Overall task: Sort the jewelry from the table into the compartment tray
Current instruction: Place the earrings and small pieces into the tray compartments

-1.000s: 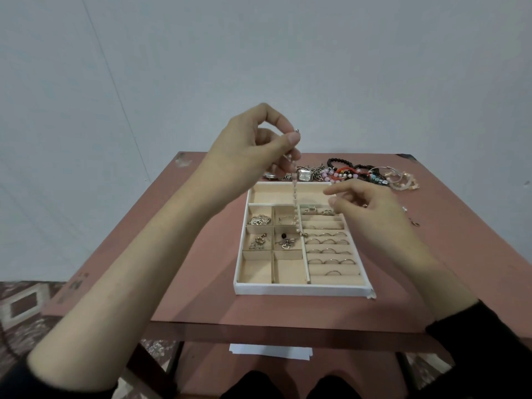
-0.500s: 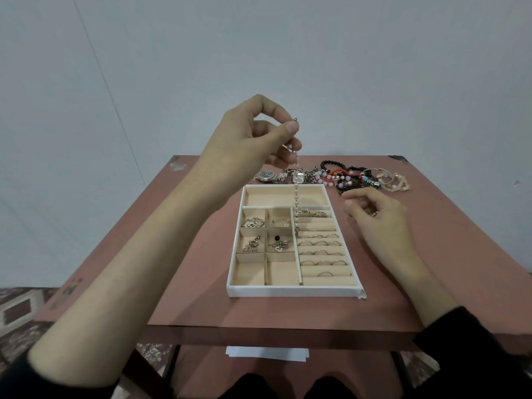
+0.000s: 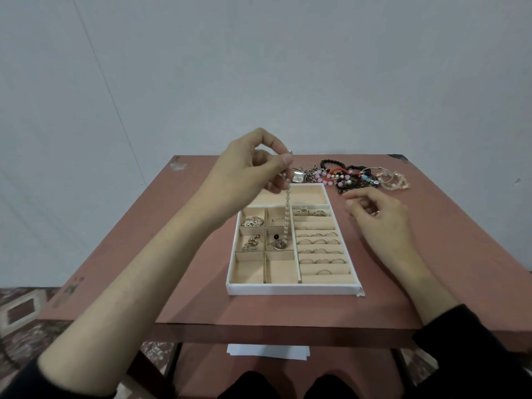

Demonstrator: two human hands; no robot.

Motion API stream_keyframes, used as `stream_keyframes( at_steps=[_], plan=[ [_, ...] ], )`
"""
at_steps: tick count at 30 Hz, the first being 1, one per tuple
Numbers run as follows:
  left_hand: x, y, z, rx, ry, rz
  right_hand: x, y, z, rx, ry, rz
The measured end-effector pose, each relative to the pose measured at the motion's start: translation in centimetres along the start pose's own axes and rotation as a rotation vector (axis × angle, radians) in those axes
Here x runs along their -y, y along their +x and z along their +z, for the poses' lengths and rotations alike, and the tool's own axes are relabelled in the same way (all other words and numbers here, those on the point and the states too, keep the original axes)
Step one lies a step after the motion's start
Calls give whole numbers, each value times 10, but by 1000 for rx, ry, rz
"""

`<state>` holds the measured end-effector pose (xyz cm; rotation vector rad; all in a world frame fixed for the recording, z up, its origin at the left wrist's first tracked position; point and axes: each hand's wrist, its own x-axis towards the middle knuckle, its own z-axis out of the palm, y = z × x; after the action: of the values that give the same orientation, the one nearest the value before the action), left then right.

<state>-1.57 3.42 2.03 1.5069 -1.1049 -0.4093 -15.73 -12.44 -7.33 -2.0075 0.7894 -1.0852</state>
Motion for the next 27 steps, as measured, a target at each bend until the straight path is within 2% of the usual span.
stream_keyframes(
  at_steps=[7, 14, 19, 21, 24, 27],
  plan=[
    [40, -10, 12, 155, 393, -143, 0, 0, -1, -5, 14, 4],
    [44, -9, 15, 272, 761, -116, -5, 5, -12, -31, 142, 52],
    [30, 10, 33, 238, 733, -31, -20, 21, -51, -111, 117, 83],
    [23, 23, 50, 245, 679, 21, -29, 30, -66, -123, -5, 88],
    [20, 43, 83, 287, 658, 89, -42, 43, -78, 2, -234, 93],
    [28, 60, 113, 328, 697, 93, -46, 47, -78, 156, -295, 63]
  ],
)
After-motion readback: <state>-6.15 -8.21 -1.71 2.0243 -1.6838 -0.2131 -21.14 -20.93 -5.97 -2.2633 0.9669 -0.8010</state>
